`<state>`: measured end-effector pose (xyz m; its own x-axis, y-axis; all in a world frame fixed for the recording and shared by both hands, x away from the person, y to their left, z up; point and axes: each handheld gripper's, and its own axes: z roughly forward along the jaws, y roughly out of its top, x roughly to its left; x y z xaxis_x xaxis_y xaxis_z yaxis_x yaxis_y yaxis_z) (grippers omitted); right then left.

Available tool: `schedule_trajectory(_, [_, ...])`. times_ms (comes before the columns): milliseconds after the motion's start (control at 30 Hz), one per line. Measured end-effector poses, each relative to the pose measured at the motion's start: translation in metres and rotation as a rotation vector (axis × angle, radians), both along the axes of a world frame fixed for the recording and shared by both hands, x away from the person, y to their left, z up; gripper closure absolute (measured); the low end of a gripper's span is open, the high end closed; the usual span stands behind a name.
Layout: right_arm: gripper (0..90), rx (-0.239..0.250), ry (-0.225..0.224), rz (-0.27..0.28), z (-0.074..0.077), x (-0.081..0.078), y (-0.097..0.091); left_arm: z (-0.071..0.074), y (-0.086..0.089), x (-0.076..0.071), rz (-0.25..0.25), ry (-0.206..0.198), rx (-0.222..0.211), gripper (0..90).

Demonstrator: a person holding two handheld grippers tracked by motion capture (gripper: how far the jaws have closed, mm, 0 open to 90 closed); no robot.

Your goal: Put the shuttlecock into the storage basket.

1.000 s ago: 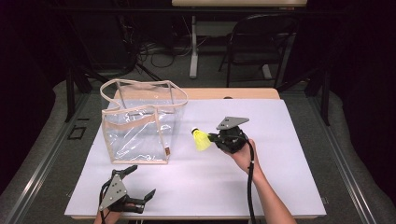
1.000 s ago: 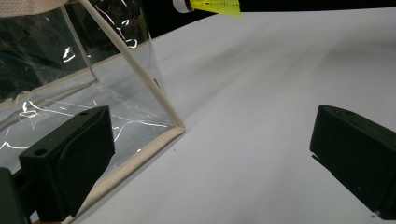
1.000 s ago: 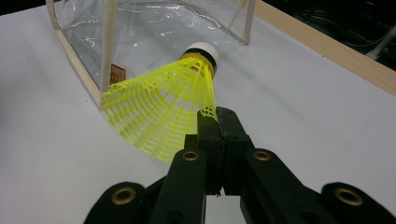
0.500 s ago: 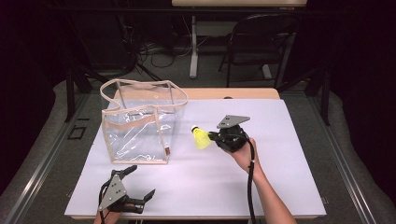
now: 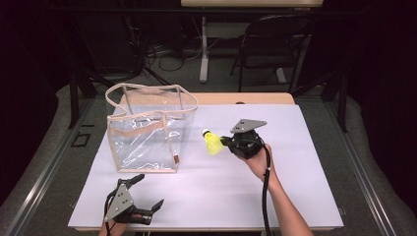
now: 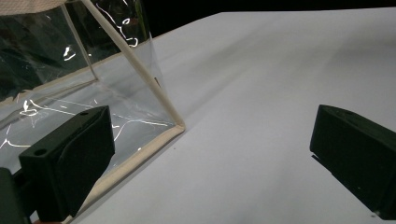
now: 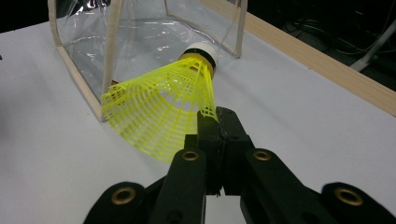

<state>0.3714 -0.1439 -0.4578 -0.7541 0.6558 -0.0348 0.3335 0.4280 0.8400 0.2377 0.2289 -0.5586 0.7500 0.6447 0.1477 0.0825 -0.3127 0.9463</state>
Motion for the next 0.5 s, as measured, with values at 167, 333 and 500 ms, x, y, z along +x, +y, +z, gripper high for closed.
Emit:
schedule_trajectory(167, [89.4, 0.002, -0.004, -0.001, 0.0028, -0.0011, -0.0011, 0.0001, 0.0002, 0.0000, 0.003, -0.001, 0.000, 0.0])
schedule_trajectory(333, [89.3, 0.004, -0.006, -0.003, 0.0053, -0.0019, -0.0014, 0.0003, 0.0003, -0.0003, 0.003, -0.002, -0.001, 0.0])
schedule_trajectory(500, [89.3, 0.004, -0.009, -0.008, 0.0080, -0.0018, -0.0022, 0.0005, 0.0011, -0.0003, 0.004, -0.003, 0.000, 0.0])
